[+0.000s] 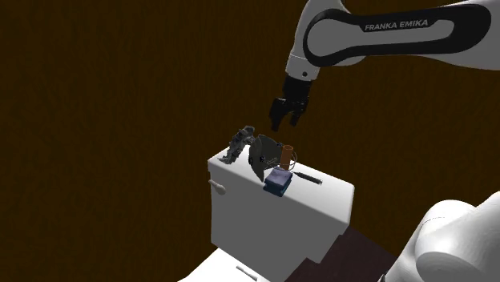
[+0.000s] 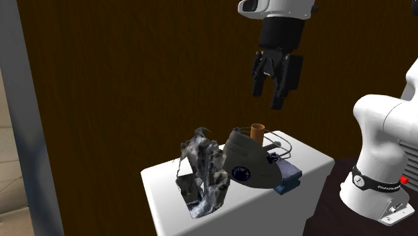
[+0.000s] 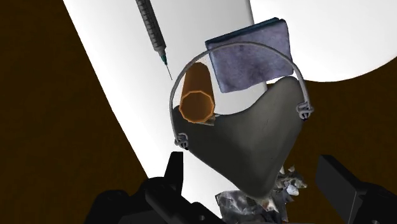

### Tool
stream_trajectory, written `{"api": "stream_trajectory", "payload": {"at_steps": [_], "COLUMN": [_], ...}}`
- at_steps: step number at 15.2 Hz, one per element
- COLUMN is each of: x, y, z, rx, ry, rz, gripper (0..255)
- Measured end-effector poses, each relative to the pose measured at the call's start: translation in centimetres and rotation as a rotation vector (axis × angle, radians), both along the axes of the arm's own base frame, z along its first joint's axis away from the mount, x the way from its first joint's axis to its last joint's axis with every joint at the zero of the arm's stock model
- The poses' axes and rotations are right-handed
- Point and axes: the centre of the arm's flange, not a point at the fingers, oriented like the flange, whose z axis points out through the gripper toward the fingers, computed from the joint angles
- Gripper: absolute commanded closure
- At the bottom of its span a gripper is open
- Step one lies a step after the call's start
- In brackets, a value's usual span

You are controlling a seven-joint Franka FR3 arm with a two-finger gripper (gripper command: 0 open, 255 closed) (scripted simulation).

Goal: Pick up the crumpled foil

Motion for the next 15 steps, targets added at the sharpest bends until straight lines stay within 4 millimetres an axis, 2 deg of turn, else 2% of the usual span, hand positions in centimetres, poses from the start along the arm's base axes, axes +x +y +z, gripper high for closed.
{"api": "stream_trajectory", "payload": {"at_steps": [6, 12, 15], "x": [7.1, 15.1, 18.3], "y": [1.0, 2.2, 2.6], "z": [-2.6, -5.2, -6.5], "rx": [-0.014, -0.027, -0.033], "ry": [0.004, 0.008, 0.011], "rz": [-0.038, -0.077, -0.094], "gripper": [0, 0, 0]}}
